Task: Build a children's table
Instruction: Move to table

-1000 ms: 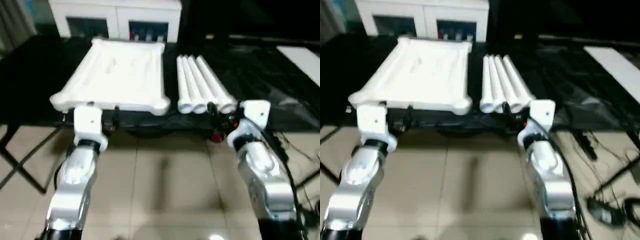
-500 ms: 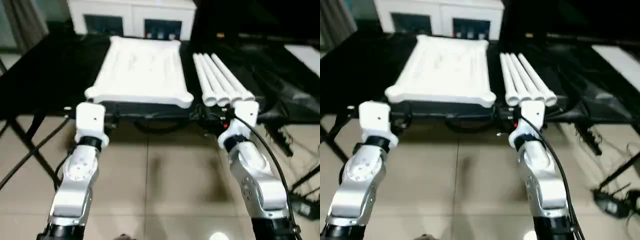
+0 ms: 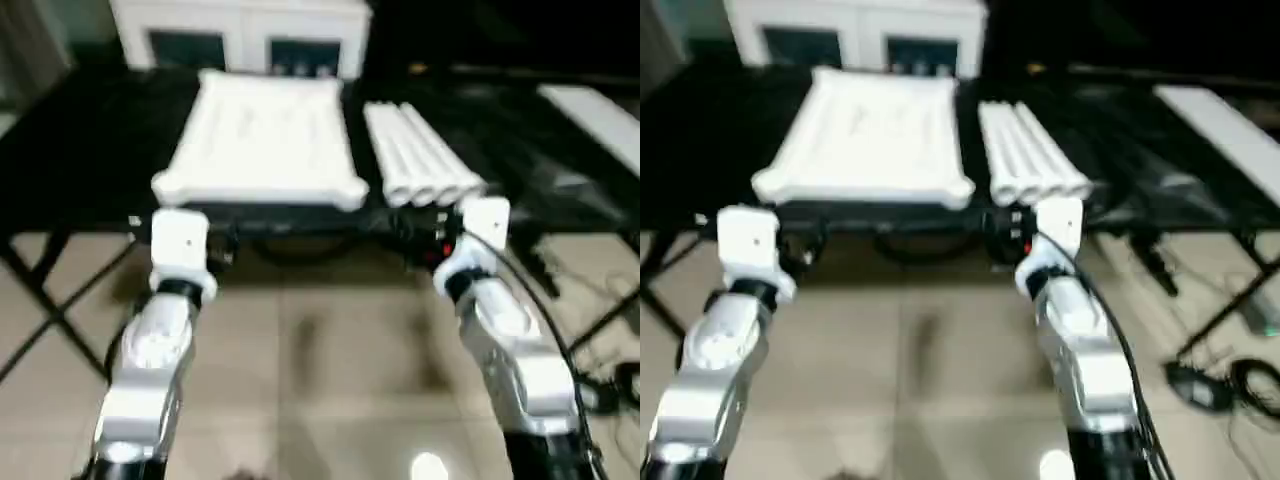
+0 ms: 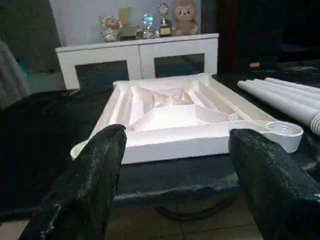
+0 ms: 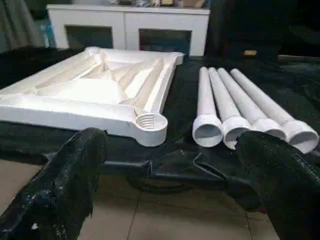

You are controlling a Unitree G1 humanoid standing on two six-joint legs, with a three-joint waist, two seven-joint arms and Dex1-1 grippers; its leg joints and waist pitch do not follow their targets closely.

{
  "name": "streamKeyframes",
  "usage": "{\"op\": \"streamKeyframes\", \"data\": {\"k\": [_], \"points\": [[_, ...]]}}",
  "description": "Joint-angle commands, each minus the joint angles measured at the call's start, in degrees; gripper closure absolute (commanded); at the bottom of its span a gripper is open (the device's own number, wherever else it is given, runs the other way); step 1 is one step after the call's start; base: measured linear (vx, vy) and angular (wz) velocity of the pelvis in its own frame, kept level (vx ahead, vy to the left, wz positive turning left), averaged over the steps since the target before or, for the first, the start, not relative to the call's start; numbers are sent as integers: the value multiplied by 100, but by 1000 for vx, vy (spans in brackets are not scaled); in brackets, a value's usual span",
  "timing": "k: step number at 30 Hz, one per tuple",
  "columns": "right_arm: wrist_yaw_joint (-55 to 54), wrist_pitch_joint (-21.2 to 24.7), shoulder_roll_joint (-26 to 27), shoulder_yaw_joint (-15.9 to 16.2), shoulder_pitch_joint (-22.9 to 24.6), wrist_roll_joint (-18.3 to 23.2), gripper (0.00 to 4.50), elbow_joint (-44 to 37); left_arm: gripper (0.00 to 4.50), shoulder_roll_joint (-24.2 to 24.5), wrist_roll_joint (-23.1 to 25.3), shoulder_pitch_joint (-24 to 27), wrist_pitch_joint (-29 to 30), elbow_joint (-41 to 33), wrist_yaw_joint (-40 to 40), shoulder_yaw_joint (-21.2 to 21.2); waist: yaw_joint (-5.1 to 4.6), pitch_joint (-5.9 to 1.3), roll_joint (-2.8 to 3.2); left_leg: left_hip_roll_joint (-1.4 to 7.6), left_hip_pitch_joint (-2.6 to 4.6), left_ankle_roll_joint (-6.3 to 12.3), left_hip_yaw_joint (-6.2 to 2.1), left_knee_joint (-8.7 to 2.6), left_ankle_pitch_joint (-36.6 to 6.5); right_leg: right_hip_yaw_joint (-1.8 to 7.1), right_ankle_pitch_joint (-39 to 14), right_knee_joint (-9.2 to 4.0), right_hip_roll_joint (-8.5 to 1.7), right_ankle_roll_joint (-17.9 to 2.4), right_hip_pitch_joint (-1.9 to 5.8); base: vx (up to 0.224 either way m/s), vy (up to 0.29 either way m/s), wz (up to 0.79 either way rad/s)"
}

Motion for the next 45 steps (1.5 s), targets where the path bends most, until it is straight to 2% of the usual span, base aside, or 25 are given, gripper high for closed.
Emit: {"op": "streamKeyframes", "data": {"k": [1, 2, 3, 5, 9, 10, 11, 14, 17, 18, 20, 24, 25, 27, 29, 32, 33, 34, 35, 36, 40, 42, 43, 44, 45], "points": [[221, 282, -174, -121, -193, 144, 0, -315, 81, -19, -82, -186, 93, -118, 22, -55, 55, -136, -87, 355, -382, 145, -267, 107, -301, 802, -4994, -1291, -1331, -730, 383, 145, 51, -13], [432, 280, -413, -25, -24, 33, 0, -450, 81, -72, -131, -73, -55, 83, 28, -12, 54, -317, 51, 417, 17, 26, -130, -729, -506, 264, -3166, -951, -401, -940, 310, 145, 51, -13], [437, 291, -416, -90, 15, 74, 0, -481, 81, 9, -48, 15, -134, 151, -17, -55, -201, -321, 235, 682, 719, 147, -499, -1194, -1320, -7, -1661, -282, 226, -816, -269, 127, 81, 18], [436, 314, -336, -251, 9, 211, 0, -484, 81, 91, 23, 87, -130, 149, -63, -121, -498, -516, 234, 1076, 1115, 779, -1012, -1367, -1699, 110, -717, 360, 179, -434, -618, 167, 65, 8], [37, 99, -110, -316, -76, -2, 0, -216, 81, 85, -83, 49, -38, 56, -112, 37, -581, -500, -31, 716, 1030, 2030, -664, -1249, -646, 314, 711, 296, -82, -52, -1059, 162, -17, -13], [-129, 79, 17, -345, -149, 25, 0, -117, 81, 76, -51, -25, -6, 137, -111, 59, -450, -452, -228, 113, 532, 1561, -160, -1030, -1010, 656, 664, -320, -264, -333, -507, 133, -89, 2], [-127, 51, 67, -343, -183, 79, 0, -97, 81, 63, -66, -68, 4, 150, -135, 47, -156, -434, -350, -288, 204, 1091, -24, -150, -1073, 1315, -2007, -940, -781, -693, -2, 133, -89, 2], [-58, 55, 55, -280, -252, 88, 0, -89, 81, 69, -128, -191, 17, 183, -182, 0, -16, -439, -219, 3, -296, 194, -330, 201, -5, 1318, -2135, -815, -852, -1868, 326, 168, -28, 1], [-19, 24, 50, -257, -302, 8, 0, -45, 81, 127, -92, -307, -14, 301, -161, -35, 55, -383, 78, 206, -119, 214, -247, -572, 628, 664, -1931, -848, -317, -1905, 164, 166, 20, 4], [31, -11, 28, -251, -328, -13, 0, -37, 81, 142, -98, -411, -23, 396, -160, -10, -62, -355, 306, 381, 214, 264, -321, -1097, -30, 264, -1782, -640, 189, -1335, -49, 163, 87, 5], [45, -27, 4, -274, -328, -12, 0, -36, 81, 144, -87, -484, -25, 432, -169, -18, -307, -586, 387, 1020, 1074, 1126, -1093, -1253, -1789, 225, -522, 520, 228, -297, -788, 190, 108, 7], [94, -111, -39, -259, -331, -67, 0, 19, 81, 117, 2, -574, -33, 500, -180, -34, -339, -538, 214, 759, 936, 2296, -743, -1202, -161, 265, 505, 614, 80, 259, -1197, 206, 36, 1], [120, -108, -49, -245, -338, -67, 0, 26, 81, 100, -7, -586, -31, 505, -192, -37, -313, -472, 49, 470, 785, 2025, -439, -1167, -195, 389, 978, 153, -32, -58, -1057, 181, -46, -4], [147, -119, -40, -208, -355, -68, 0, 38, 81, 83, -32, -602, -38, 516, -213, -46, -36, -454, -441, -398, 198, 1224, 83, -275, -1033, 1214, -1127, -774, -480, -253, -179, 182, -68, 3], [159, -154, -36, -133, -369, -123, 0, 40, 81, 89, -82, -613, -56, 539, -234, -66, 105, -530, -250, -242, -303, 436, -258, 199, 37, 1364, -1717, -641, -762, -1222, 347, 203, -92, 6], [158, -152, -32, -149, -369, -114, 0, 39, 81, 97, -98, -611, -63, 558, -231, -87, 125, -457, -14, 96, -457, 161, -320, -147, 838, 902, -678, -735, -581, -2091, 273, 202, -17, 0], [147, -153, -32, -159, -359, -111, 0, 52, 81, 82, -96, -604, -75, 569, -248, -69, 128, -469, 251, 275, -176, 289, -258, -773, 1096, 466, -947, -704, -170, -1635, 140, 200, 32, 4], [147, -153, -32, -159, -359, -111, 0, 52, 81, 82, -96, -604, -75, 569, -248, -69, 128, -469, 251, 275, -176, 289, -258, -773, 1096, 466, -947, -704, -170, -1635, 140, 213, 112, 2], [157, -159, -53, -172, -365, -108, 0, 80, 81, 62, -81, -607, -78, 584, -245, -63, -303, -526, 502, 944, 665, 813, -1000, -1216, -568, 149, -896, 462, 385, -608, -685, 213, 112, 2], [161, -159, -58, -175, -368, -106, 0, 84, 81, 55, -82, -608, -77, 585, -240, -60, -274, -631, 410, 1009, 837, 1138, -1125, -1153, -806, 178, -794, 588, 312, -397, -764, 225, 119, 1], [242, -157, -110, -129, -371, -137, 0, 102, 81, -7, -58, -601, -81, 590, -207, -55, -249, -525, 226, 767, 710, 2097, -696, -1157, 136, 253, 454, 702, 143, 361, -1170, 192, 49, 2], [267, -151, -105, -98, -360, -165, 0, 90, 81, -17, -72, -593, -89, 588, -203, -70, -255, -445, -68, 422, 499, 1806, -308, -1180, -642, 477, 963, -8, -56, -47, -889, 162, -33, -3], [271, -150, -103, -93, -358, -171, 0, 88, 81, -15, -81, -591, -90, 587, -202, -76, -75, -540, -390, -198, 161, 1293, 16, -603, -1115, 1016, -171, -518, -456, -186, -239, 163, -97, 4], [269, -154, -95, -91, -352, -172, 0, 85, 81, -11, -81, -594, -89, 588, -199, -86, 114, -539, -314, -233, -82, 863, -125, -1, -636, 1406, -1376, -755, -948, -856, 89, 163, -97, 4], [262, -153, -88, -93, -346, -171, 0, 83, 81, -10, -82, -596, -90, 590, -200, -89, 114, -557, -269, -187, -215, 638, -194, 99, -299, 1359, -1487, -691, -908, -1038, 192, 159, -90, 6]]}}
